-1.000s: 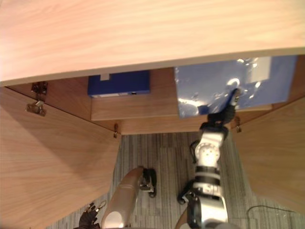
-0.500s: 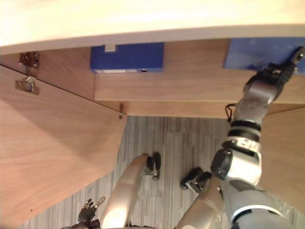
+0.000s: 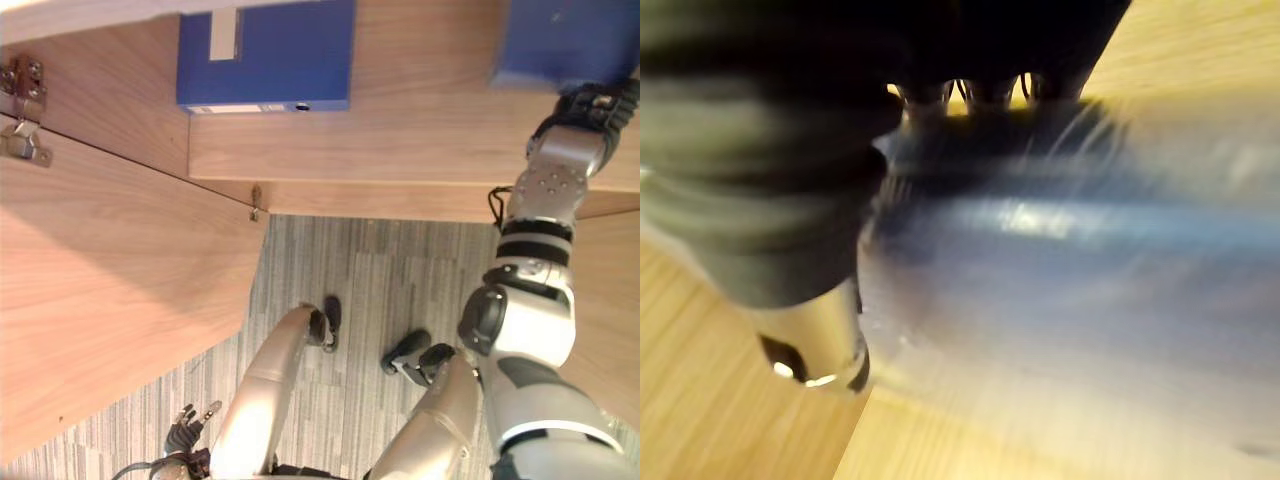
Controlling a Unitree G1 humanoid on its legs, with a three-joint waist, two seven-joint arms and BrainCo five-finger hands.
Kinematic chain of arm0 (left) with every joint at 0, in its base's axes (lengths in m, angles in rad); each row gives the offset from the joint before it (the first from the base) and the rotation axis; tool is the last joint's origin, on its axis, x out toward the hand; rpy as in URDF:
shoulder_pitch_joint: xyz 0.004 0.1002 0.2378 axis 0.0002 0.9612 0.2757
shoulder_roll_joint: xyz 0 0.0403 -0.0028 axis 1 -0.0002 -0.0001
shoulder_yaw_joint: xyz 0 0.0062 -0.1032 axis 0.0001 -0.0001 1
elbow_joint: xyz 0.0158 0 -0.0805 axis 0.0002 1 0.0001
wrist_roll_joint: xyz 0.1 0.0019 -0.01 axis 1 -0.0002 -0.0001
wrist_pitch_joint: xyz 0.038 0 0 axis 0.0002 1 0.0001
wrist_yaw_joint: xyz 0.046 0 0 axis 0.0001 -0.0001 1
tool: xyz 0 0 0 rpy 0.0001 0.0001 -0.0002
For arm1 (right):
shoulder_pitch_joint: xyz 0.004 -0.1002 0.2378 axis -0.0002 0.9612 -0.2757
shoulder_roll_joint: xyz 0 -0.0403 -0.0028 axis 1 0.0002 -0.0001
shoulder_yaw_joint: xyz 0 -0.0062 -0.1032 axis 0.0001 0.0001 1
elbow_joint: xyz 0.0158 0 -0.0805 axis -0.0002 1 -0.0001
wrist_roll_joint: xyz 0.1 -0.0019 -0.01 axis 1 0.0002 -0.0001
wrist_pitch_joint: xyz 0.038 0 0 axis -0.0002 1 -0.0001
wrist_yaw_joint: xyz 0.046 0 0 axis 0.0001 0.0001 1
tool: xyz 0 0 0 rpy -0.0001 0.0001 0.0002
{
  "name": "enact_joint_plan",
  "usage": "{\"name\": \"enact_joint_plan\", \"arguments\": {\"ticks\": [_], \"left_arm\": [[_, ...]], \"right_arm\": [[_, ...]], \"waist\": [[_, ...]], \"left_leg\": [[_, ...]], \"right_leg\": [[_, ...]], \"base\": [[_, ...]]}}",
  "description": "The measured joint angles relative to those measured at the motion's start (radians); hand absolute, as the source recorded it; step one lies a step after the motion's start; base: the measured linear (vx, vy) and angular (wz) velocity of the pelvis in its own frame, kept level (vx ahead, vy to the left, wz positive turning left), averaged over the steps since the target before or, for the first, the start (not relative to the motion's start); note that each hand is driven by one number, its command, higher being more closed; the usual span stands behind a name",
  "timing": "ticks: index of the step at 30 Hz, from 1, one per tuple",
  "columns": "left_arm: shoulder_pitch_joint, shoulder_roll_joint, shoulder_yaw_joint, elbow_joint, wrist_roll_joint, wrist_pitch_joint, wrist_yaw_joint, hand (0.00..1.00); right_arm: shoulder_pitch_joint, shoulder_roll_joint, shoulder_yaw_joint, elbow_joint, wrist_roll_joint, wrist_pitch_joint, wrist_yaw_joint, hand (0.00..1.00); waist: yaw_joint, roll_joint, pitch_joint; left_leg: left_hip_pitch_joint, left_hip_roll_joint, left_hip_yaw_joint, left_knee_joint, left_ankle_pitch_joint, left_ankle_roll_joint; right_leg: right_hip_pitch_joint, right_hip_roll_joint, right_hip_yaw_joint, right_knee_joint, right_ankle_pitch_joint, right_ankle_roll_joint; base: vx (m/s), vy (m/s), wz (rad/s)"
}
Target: Walk over to the cabinet, pick up the folder, carry it to the office cabinet, place the folder inside the office cabinet, then close the office cabinet door
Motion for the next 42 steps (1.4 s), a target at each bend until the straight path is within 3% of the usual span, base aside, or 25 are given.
{"name": "enact_joint_plan", "arguments": {"ticks": [4,7,13,19,22,25,30,33,40,42], "left_arm": [[-0.007,0.005,0.0,-0.004,0.0,0.0,-0.002,0.0],[-0.012,0.005,-0.001,-0.016,0.0,-0.001,-0.005,0.0],[-0.015,0.007,0.001,-0.016,0.0,-0.001,-0.014,0.0],[-0.017,0.01,0.0,-0.011,0.001,-0.005,-0.025,0.0],[-0.015,0.011,0.0,-0.021,0.012,-0.009,-0.028,0.0],[0.0,0.02,-0.003,-0.079,0.033,-0.011,-0.053,0.0],[0.014,0.037,-0.025,-0.137,0.059,-0.015,-0.119,0.0],[0.034,0.046,-0.037,-0.157,0.07,-0.011,-0.154,0.0],[0.04,0.076,-0.059,-0.165,0.074,-0.005,-0.192,0.0],[0.04,0.091,-0.062,-0.164,0.076,-0.001,-0.195,0.0]], "right_arm": [[-0.004,-0.01,0.022,0.0,-0.002,0.002,0.037,0.0],[-0.004,-0.049,0.082,0.006,-0.085,0.049,0.067,0.0],[-0.047,-0.163,0.274,0.098,-0.36,0.191,0.155,0.0],[-0.106,-0.255,0.466,0.235,-0.575,0.286,0.226,0.0],[-0.161,-0.275,0.585,0.329,-0.802,0.359,0.274,0.0],[-0.182,-0.281,0.68,0.356,-1.015,0.388,0.343,0.0],[-0.184,-0.269,0.791,0.356,-1.298,0.392,0.463,0.0],[-0.178,-0.268,0.818,0.356,-1.389,0.389,0.515,0.0],[-0.045,-0.216,0.855,0.274,-1.509,0.342,0.581,0.0],[-0.003,-0.187,0.861,0.259,-1.524,0.327,0.581,0.0]], "waist": [[-0.004,0.001,0.0],[-0.004,0.003,0.002],[-0.008,0.002,0.003],[-0.012,-0.001,0.005],[-0.01,-0.004,0.007],[-0.013,-0.015,0.014],[-0.009,-0.018,0.016],[-0.013,-0.019,0.016],[-0.019,-0.045,0.015],[-0.031,-0.064,0.013]], "left_leg": [[0.001,0.001,0.0,0.001,0.003,0.001],[0.001,0.003,0.002,0.001,0.005,0.001],[0.0,0.009,0.007,-0.001,0.009,-0.001],[0.0,0.011,0.007,-0.019,0.023,-0.006],[0.001,0.024,0.007,-0.03,0.029,-0.003],[0.008,0.03,0.006,-0.053,0.047,-0.005],[0.036,0.03,0.006,-0.091,0.068,-0.01],[0.039,0.033,0.007,-0.101,0.075,-0.009],[0.106,0.06,0.035,-0.149,0.08,-0.012],[0.137,0.061,0.043,-0.179,0.089,-0.02]], "right_leg": [[-0.001,0.001,0.003,0.003,-0.002,-0.003],[-0.006,0.004,0.011,0.004,-0.002,-0.003],[-0.013,0.01,0.019,0.004,-0.002,-0.004],[-0.015,0.018,0.018,-0.01,0.003,-0.01],[-0.014,0.034,0.011,-0.027,0.012,-0.024],[-0.003,0.042,-0.004,-0.045,0.018,-0.032],[0.022,0.046,-0.015,-0.066,0.023,-0.041],[0.025,0.047,-0.021,-0.072,0.026,-0.046],[0.074,0.081,-0.019,-0.124,0.041,-0.052],[0.096,0.087,-0.019,-0.147,0.047,-0.051]], "base": [[-0.01,-0.017,0.0],[0.0,-0.007,-0.01],[0.0,-0.02,-0.02],[0.0,-0.006,0.0],[0.01,-0.027,-0.1],[0.01,-0.035,0.01],[0.01,-0.04,0.04],[0.0,-0.012,0.02],[0.03,-0.024,-0.11],[0.05,-0.026,-0.12]]}}
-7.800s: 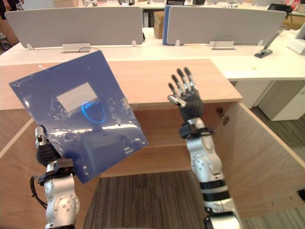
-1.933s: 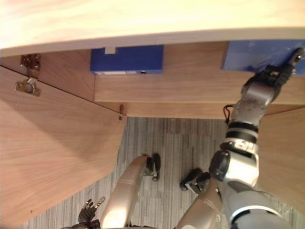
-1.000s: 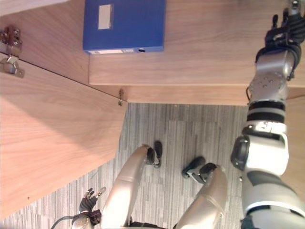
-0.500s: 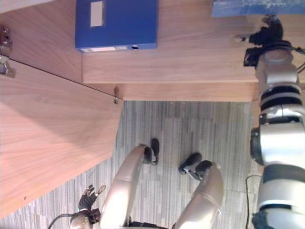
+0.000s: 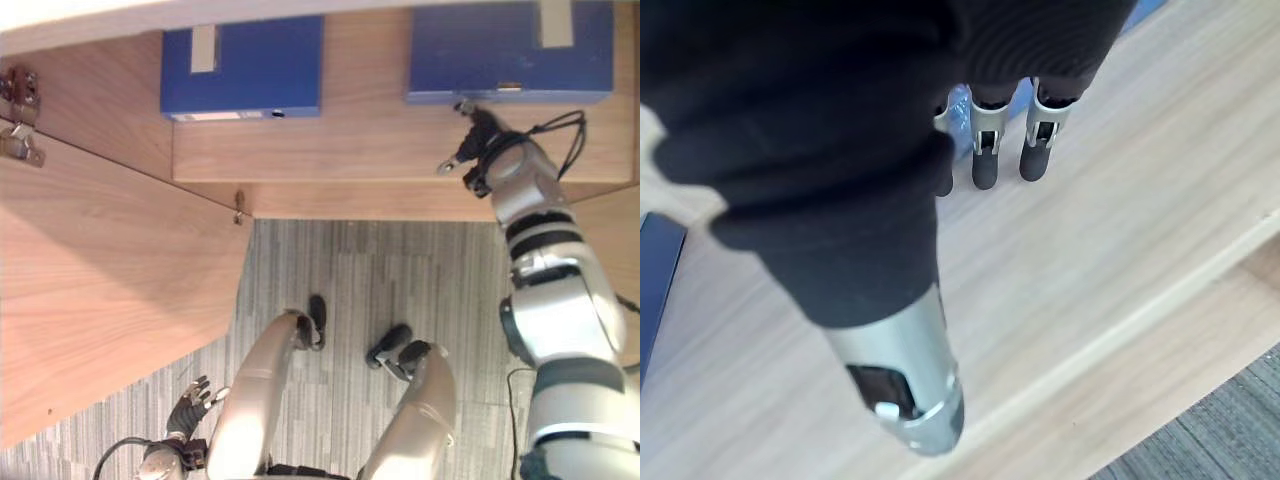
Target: Walk over to the cabinet, pick up the folder, carry it to the office cabinet, place the folder inside the office cabinet, then close the office cabinet door
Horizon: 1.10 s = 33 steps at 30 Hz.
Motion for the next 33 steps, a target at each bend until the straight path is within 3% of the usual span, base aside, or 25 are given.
{"name": "enact_joint_plan", "arguments": {"ticks": [5,8,11,15,20,22,26,30,33], "left_arm": [[0.0,0.01,0.006,0.012,-0.002,0.009,0.0,0.0],[-0.001,0.017,0.018,0.051,-0.001,0.014,-0.002,0.0],[-0.021,0.018,0.039,0.123,-0.001,0.024,-0.002,0.0],[-0.033,0.0,0.079,0.228,0.015,0.037,-0.002,0.0],[-0.042,-0.023,0.13,0.317,0.053,0.038,0.005,0.0],[-0.053,-0.02,0.13,0.359,0.08,0.037,0.013,0.0],[-0.052,-0.013,0.12,0.411,0.14,0.036,0.034,0.0],[-0.06,0.0,0.104,0.461,0.175,0.03,0.064,0.0],[-0.091,0.008,0.1,0.52,0.164,0.027,0.075,0.0]], "right_arm": [[0.144,0.135,0.0,-0.011,-0.004,-0.008,0.002,0.0],[0.303,0.281,-0.043,0.019,0.063,-0.003,0.016,0.0],[0.528,0.464,-0.167,0.109,0.114,0.029,0.03,0.0],[0.772,0.615,-0.378,0.132,0.15,0.031,0.014,0.0],[0.942,0.663,-0.542,0.157,0.2,0.021,-0.021,0.0],[0.999,0.691,-0.656,0.159,0.273,-0.003,-0.064,0.0],[1.09,0.719,-0.77,0.163,0.349,-0.033,-0.127,0.0],[1.131,0.731,-0.905,0.171,0.429,-0.056,-0.199,0.0],[1.146,0.73,-0.932,0.166,0.424,-0.061,-0.239,0.0]], "waist": [[-0.013,-0.035,-0.017],[-0.021,-0.068,-0.042],[-0.022,-0.093,-0.091],[-0.019,-0.098,-0.161],[-0.019,-0.102,-0.265],[-0.028,-0.102,-0.291],[-0.039,-0.102,-0.368],[-0.07,-0.102,-0.389],[-0.078,-0.102,-0.385]], "left_leg": [[0.145,0.019,0.013,-0.139,0.043,-0.026],[0.274,0.036,0.007,-0.242,0.069,-0.046],[0.382,0.059,-0.017,-0.338,0.099,-0.064],[0.483,0.092,-0.033,-0.402,0.109,-0.079],[0.588,0.056,-0.234,-0.522,0.122,-0.128],[0.675,0.057,-0.193,-0.591,0.125,-0.129],[0.765,0.044,-0.107,-0.671,0.136,-0.112],[0.845,0.004,-0.028,-0.73,0.141,-0.095],[0.877,-0.017,0.025,-0.726,0.129,-0.071]], "right_leg": [[0.125,0.068,-0.017,-0.147,0.051,0.0],[0.262,0.127,-0.05,-0.267,0.082,0.005],[0.395,0.2,-0.097,-0.405,0.115,0.005],[0.515,0.292,-0.103,-0.554,0.161,0.006],[0.581,0.375,-0.031,-0.725,0.255,0.005],[0.623,0.402,0.047,-0.817,0.319,0.007],[0.662,0.417,0.154,-0.931,0.401,0.02],[0.69,0.415,0.281,-1.019,0.485,0.04],[0.657,0.406,0.378,-0.984,0.502,0.052]], "base": [[0.07,-0.045,-0.18],[0.11,-0.085,-0.07],[0.14,-0.13,0.05],[0.09,-0.095,-0.13],[0.07,-0.015,-0.5],[-0.03,0.095,-0.95],[-0.03,0.114,-0.85],[-0.09,0.146,-0.89],[-0.11,0.123,-0.85]]}}
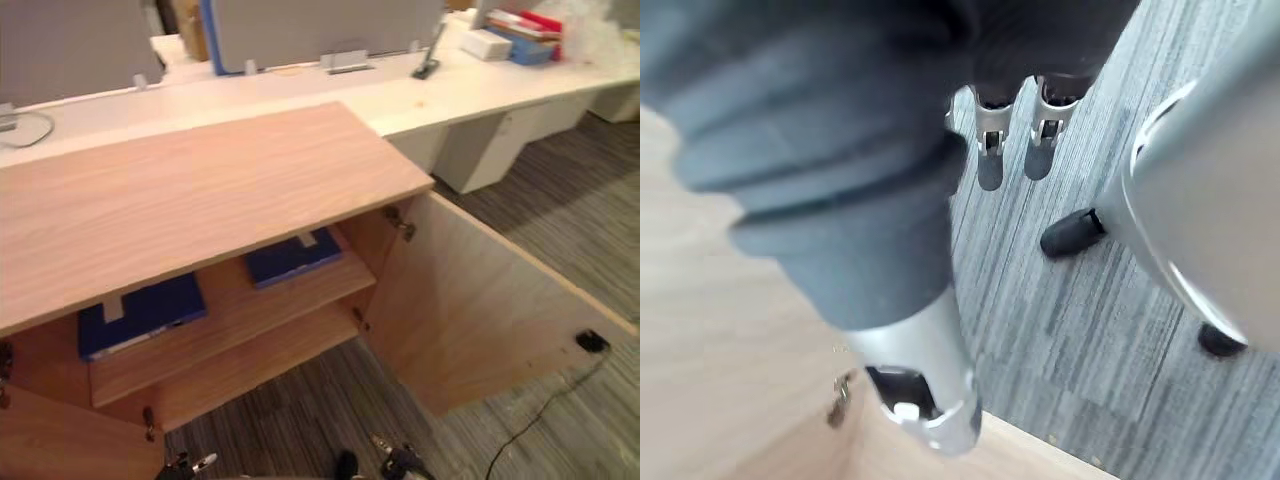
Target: Walk over to the cabinet, pick up the folder, carry it to the office cabinet, place the folder inside the office cabinet, then close the office cabinet door
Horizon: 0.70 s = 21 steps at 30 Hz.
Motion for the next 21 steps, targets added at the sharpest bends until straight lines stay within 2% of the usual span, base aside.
{"name": "enact_joint_plan", "arguments": {"ticks": [2,3,4,5,6,7,9,10,11,12,15,18,21], "left_arm": [[-0.018,0.004,0.003,0.023,-0.007,-0.003,0.013,0.0],[-0.023,0.0,0.008,0.035,-0.018,-0.005,0.019,0.0],[-0.026,-0.007,0.013,0.042,-0.024,-0.004,0.022,0.0],[-0.028,-0.019,0.023,0.045,-0.053,-0.004,0.031,0.0],[-0.024,-0.024,0.032,0.051,-0.075,-0.004,0.036,0.0],[-0.022,-0.025,0.035,0.056,-0.09,-0.004,0.037,0.0],[-0.017,-0.022,0.041,0.077,-0.133,-0.004,0.041,0.0],[-0.016,-0.02,0.041,0.078,-0.134,-0.004,0.042,0.0],[-0.015,-0.013,0.041,0.08,-0.135,-0.004,0.042,0.0],[-0.016,-0.015,0.045,0.094,-0.135,-0.004,0.042,0.0],[-0.008,-0.033,0.043,0.107,-0.137,-0.001,0.042,0.0],[-0.006,-0.031,0.043,0.116,-0.165,0.0,0.044,0.0],[-0.005,-0.028,0.044,0.112,-0.177,-0.001,0.048,0.0]], "right_arm": [[-0.002,0.002,0.012,-0.028,-0.014,0.001,-0.015,0.0],[-0.01,0.001,0.012,-0.039,-0.034,0.003,-0.018,0.0],[-0.019,-0.005,0.013,-0.039,-0.04,0.004,-0.024,0.0],[-0.035,-0.016,0.013,-0.038,-0.04,0.007,-0.04,0.0],[-0.042,-0.019,0.013,-0.038,-0.039,0.008,-0.049,0.0],[-0.044,-0.019,0.013,-0.038,-0.038,0.008,-0.054,0.0],[-0.053,-0.029,0.011,-0.037,-0.025,0.007,-0.079,0.0],[-0.056,-0.034,0.009,-0.037,-0.016,0.007,-0.083,0.0],[-0.067,-0.038,0.0,-0.037,-0.002,0.007,-0.088,0.0],[-0.095,-0.058,-0.021,-0.035,0.002,0.006,-0.092,0.0],[-0.123,-0.103,-0.022,-0.035,0.002,0.001,-0.101,0.0],[-0.112,-0.122,-0.026,-0.059,0.003,-0.001,-0.114,0.0],[-0.101,-0.105,-0.007,-0.119,0.006,-0.011,-0.114,0.0]], "waist": [[-0.003,0.005,0.014],[-0.002,0.016,0.024],[-0.002,0.025,0.028],[-0.001,0.038,0.039],[0.002,0.05,0.044],[0.003,0.051,0.044],[0.0,0.044,0.038],[0.0,0.04,0.033],[0.001,0.024,0.03],[0.006,0.03,0.033],[0.002,0.051,0.034],[-0.006,0.048,0.038],[-0.008,0.042,0.043]], "left_leg": [[0.0,0.006,0.068,0.017,-0.008,0.023],[-0.002,0.015,0.122,0.012,-0.006,0.04],[0.0,0.021,0.142,0.011,-0.004,0.044],[0.02,0.037,0.181,0.003,0.002,0.051],[0.039,0.052,0.219,-0.002,0.006,0.052],[0.048,0.06,0.236,-0.003,0.008,0.051],[0.07,0.073,0.282,-0.023,0.026,0.035],[0.072,0.071,0.291,-0.027,0.033,0.032],[0.068,0.061,0.297,-0.034,0.045,0.026],[0.066,0.062,0.298,-0.054,0.066,0.015],[0.079,0.079,0.298,-0.083,0.093,-0.002],[0.113,0.088,0.299,-0.105,0.104,-0.016],[0.116,0.092,0.3,-0.108,0.096,-0.029]], "right_leg": [[-0.04,-0.008,0.013,0.035,0.004,0.001],[-0.063,-0.036,-0.077,0.097,-0.048,-0.041],[-0.084,-0.067,-0.163,0.162,-0.08,-0.054],[-0.099,-0.135,-0.313,0.309,-0.129,-0.058],[-0.093,-0.186,-0.377,0.421,-0.155,-0.058],[-0.084,-0.207,-0.393,0.464,-0.163,-0.057],[-0.038,-0.283,-0.429,0.551,-0.179,-0.038],[-0.026,-0.297,-0.44,0.545,-0.177,-0.037],[-0.005,-0.312,-0.454,0.501,-0.165,-0.017],[0.007,-0.268,-0.494,0.416,-0.179,0.004],[0.02,-0.206,-0.494,0.321,-0.18,0.003],[0.043,-0.174,-0.475,0.283,-0.18,0.002],[0.047,-0.149,-0.459,0.226,-0.161,0.008]], "base": [[-0.2,0.083,-0.94],[-0.21,0.058,-0.93],[-0.15,0.077,-0.97],[-0.06,0.078,-0.96],[-0.04,0.071,-0.9],[-0.02,0.01,-0.82],[-0.01,-0.062,-0.66],[0.03,-0.133,-0.56],[0.03,-0.191,-0.81],[0.02,-0.206,-0.91],[-0.04,-0.152,-0.73],[-0.08,-0.066,-0.33],[-0.15,-0.009,-0.25]]}}
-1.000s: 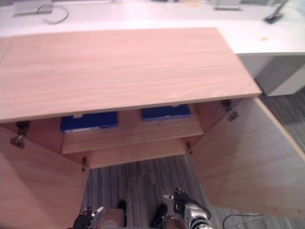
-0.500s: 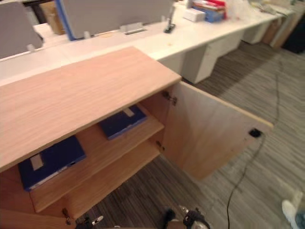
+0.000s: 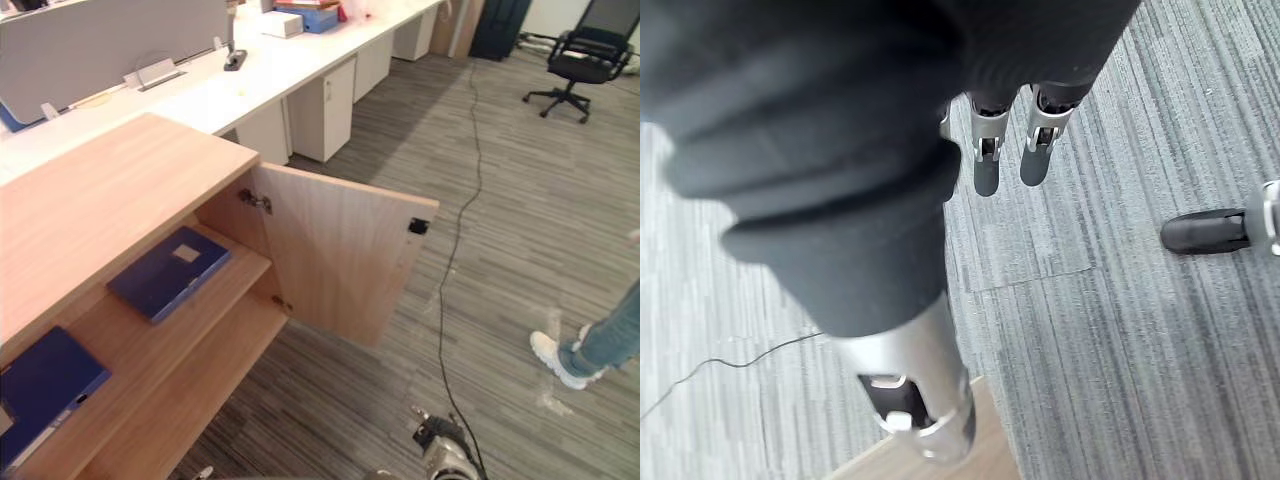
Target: Walk over to the cabinet, pick up the folder, carry it to the office cabinet, place the folder inside the office cabinet, then close the office cabinet door
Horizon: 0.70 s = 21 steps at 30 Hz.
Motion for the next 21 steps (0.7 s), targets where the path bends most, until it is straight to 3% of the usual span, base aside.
{"name": "enact_joint_plan", "arguments": {"ticks": [2,7,11,16,21], "left_arm": [[0.01,-0.002,-0.001,-0.028,0.003,0.0,0.004,0.0],[0.022,-0.002,-0.006,-0.065,0.003,0.0,0.006,0.0],[0.031,0.004,-0.031,-0.107,0.019,-0.003,0.005,0.0],[0.04,0.01,-0.045,-0.121,0.04,-0.006,0.004,0.0],[0.053,0.004,-0.053,-0.133,0.055,-0.007,0.001,0.0]], "right_arm": [[0.009,0.016,0.042,-0.074,0.0,-0.005,-0.004,0.0],[0.012,0.016,0.064,-0.273,-0.001,-0.022,-0.014,0.0],[-0.043,-0.02,0.07,-0.385,0.02,-0.067,-0.03,0.0],[-0.159,-0.104,0.056,-0.366,0.037,-0.077,-0.059,0.0],[-0.36,-0.248,0.063,-0.19,0.1,-0.09,-0.074,0.0]], "waist": [[0.002,-0.003,0.002],[-0.002,-0.005,0.003],[0.001,-0.004,-0.002],[0.003,0.0,-0.003],[0.006,0.019,0.006]], "left_leg": [[-0.004,0.002,-0.001,0.001,-0.023,-0.031],[-0.036,-0.014,-0.01,0.014,-0.022,-0.024],[-0.055,-0.022,-0.068,0.016,-0.02,-0.017],[-0.065,-0.029,-0.076,0.016,-0.005,0.006],[-0.065,-0.037,-0.101,0.014,0.001,0.011]], "right_leg": [[-0.013,0.018,0.021,-0.034,0.021,0.0],[-0.035,0.013,0.032,-0.066,0.059,0.0],[-0.051,0.014,0.042,-0.075,0.075,0.003],[-0.043,0.014,0.041,-0.092,0.083,0.001],[-0.019,0.019,0.034,-0.14,0.11,0.004]], "base": [[-0.14,0.038,-0.29],[-0.06,0.037,-0.07],[0.03,0.012,-0.07],[0.02,0.004,0.0],[0.01,0.001,0.04]]}}
